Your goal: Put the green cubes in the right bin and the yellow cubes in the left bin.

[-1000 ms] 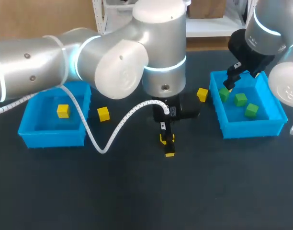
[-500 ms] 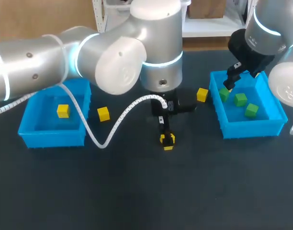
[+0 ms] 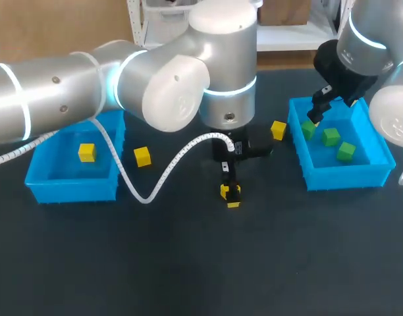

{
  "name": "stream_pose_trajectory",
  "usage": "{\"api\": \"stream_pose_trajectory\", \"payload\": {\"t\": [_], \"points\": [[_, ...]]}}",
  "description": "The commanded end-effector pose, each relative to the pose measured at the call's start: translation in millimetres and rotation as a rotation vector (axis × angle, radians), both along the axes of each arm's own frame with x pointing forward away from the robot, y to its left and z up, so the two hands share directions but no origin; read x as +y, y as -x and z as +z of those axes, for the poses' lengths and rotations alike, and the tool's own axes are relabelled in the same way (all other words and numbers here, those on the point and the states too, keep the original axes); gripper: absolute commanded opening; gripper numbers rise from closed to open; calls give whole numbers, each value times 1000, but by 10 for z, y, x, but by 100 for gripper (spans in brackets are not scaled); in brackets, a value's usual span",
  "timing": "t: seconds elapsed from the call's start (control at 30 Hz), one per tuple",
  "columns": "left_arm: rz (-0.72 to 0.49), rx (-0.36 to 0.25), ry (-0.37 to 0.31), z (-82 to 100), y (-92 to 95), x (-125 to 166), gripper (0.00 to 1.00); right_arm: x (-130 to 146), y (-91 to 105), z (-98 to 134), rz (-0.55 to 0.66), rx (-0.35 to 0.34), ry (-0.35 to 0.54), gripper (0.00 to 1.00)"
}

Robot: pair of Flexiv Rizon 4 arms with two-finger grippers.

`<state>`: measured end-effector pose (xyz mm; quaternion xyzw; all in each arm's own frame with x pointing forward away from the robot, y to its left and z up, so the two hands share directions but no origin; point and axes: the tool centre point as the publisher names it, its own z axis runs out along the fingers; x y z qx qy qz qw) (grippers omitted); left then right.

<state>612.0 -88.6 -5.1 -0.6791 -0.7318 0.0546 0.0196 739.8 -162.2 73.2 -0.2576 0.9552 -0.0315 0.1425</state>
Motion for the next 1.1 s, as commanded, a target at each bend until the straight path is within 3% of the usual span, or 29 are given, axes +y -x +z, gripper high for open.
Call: {"api": "stream_pose_trajectory", "payload": {"t": [0.03,0.13,0.17,0.2,0.23,0.27,0.43,0.6,0.9,1.1], "points": [[-4,1,-19,-16,-41,-70,100,-4,15,1,-1,-4,0,100],[-3,-3,-29,-31,-48,-97,100,-4,15,1,-1,-4,0,100],[-2,-7,-30,-36,-52,-103,82,-4,15,1,-1,-4,0,100],[-3,-9,-31,-36,-52,-103,31,-4,15,1,-1,-4,0,100],[1,-9,-34,-38,-51,-103,7,-4,15,1,-1,-4,0,100],[5,-9,-37,-46,-49,-103,0,-4,15,1,-1,-4,0,100],[1,-27,-57,-82,-42,-48,0,-4,15,1,-1,-4,0,100],[19,-30,-45,-3,-56,11,0,-4,15,1,-1,-4,0,100],[154,-69,65,488,-332,330,0,-4,15,1,-1,-4,0,100],[297,-124,102,847,-612,887,0,-4,15,1,-1,-4,0,100]]}}
